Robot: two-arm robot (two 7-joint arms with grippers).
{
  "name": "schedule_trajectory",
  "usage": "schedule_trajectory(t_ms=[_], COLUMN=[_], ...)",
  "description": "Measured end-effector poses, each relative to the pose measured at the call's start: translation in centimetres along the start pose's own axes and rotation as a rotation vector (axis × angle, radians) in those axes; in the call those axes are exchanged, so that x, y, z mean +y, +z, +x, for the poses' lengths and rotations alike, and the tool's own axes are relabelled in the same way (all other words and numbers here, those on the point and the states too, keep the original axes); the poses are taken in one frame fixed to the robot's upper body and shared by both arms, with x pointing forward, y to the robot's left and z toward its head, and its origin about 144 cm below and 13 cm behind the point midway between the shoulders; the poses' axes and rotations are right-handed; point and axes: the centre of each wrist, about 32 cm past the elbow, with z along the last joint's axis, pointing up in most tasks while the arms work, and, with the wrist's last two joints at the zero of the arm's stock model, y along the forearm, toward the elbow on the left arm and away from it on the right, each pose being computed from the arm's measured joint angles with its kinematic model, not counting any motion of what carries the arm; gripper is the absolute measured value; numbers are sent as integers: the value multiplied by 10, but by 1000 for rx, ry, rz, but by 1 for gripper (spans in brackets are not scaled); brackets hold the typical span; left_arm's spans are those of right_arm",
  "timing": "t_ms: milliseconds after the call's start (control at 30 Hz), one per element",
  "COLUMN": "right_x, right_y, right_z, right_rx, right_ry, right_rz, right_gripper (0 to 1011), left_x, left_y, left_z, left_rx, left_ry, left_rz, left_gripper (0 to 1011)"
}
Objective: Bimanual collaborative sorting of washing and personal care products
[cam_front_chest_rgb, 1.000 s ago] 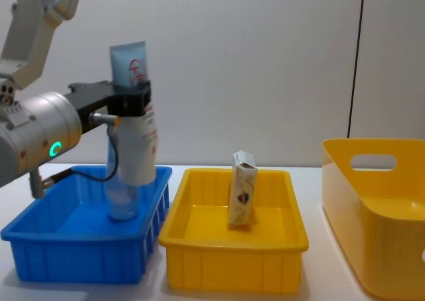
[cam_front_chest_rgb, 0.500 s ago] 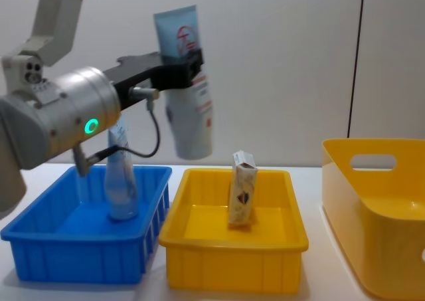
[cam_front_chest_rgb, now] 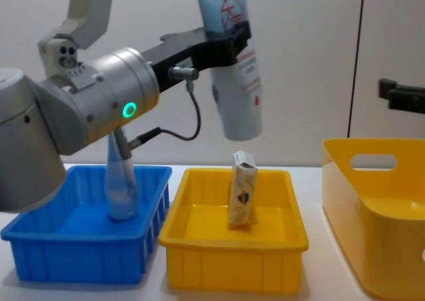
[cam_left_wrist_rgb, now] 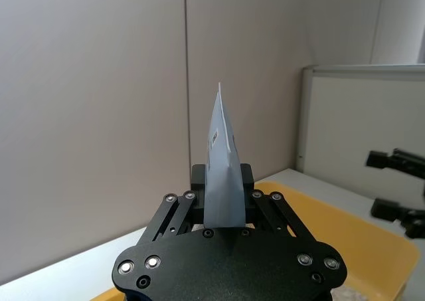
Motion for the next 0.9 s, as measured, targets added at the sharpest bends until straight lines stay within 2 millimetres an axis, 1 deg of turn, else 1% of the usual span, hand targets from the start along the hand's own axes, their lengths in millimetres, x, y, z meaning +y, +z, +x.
schedule_trajectory(t_ms=[533, 900], right_x=[26, 36], right_y=[4, 7], right_z=[-5, -7], right_rx=[77, 105], right_ry=[195, 262], right_rz=[32, 40], right_gripper=[1002, 1002], left_x=[-10, -14], left_y=[3, 5], left_z=[-11, -17], left_rx=[5, 1], left_ry=[-78, -111], left_rz=[-44, -57], left_gripper=[254, 254])
